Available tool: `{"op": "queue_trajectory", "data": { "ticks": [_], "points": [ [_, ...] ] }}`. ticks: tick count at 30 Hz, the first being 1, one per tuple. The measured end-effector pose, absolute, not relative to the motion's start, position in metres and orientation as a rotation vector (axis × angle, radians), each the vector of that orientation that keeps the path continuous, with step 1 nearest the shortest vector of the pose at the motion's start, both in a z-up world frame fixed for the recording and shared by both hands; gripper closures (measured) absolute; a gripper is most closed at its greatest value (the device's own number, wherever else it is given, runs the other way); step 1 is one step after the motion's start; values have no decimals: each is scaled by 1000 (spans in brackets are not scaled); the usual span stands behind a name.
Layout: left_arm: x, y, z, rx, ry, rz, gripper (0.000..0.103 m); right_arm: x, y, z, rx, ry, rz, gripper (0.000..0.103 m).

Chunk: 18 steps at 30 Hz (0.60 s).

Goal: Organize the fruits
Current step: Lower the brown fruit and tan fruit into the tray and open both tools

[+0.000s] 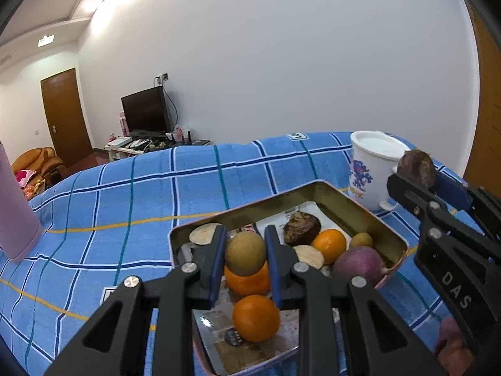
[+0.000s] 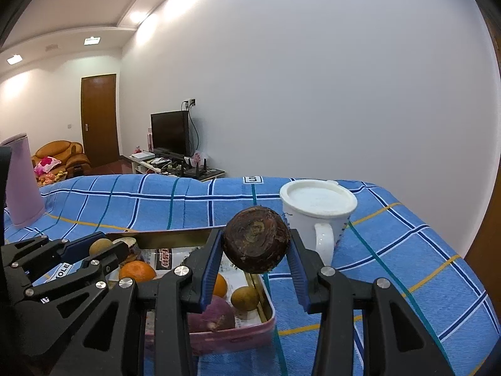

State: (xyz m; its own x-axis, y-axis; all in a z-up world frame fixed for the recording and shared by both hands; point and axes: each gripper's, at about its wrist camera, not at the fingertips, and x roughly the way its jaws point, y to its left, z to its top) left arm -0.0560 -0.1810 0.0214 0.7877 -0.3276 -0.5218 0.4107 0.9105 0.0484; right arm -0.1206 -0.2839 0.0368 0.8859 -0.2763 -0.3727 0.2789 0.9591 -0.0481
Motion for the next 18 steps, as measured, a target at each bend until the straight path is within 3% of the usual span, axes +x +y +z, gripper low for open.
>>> {"op": "queue_trajectory", "data": {
  "ticks": [18],
  "points": [
    [-22, -152, 49, 82, 523, -346, 77, -100, -288, 44, 28, 425, -246, 60]
  ]
}}
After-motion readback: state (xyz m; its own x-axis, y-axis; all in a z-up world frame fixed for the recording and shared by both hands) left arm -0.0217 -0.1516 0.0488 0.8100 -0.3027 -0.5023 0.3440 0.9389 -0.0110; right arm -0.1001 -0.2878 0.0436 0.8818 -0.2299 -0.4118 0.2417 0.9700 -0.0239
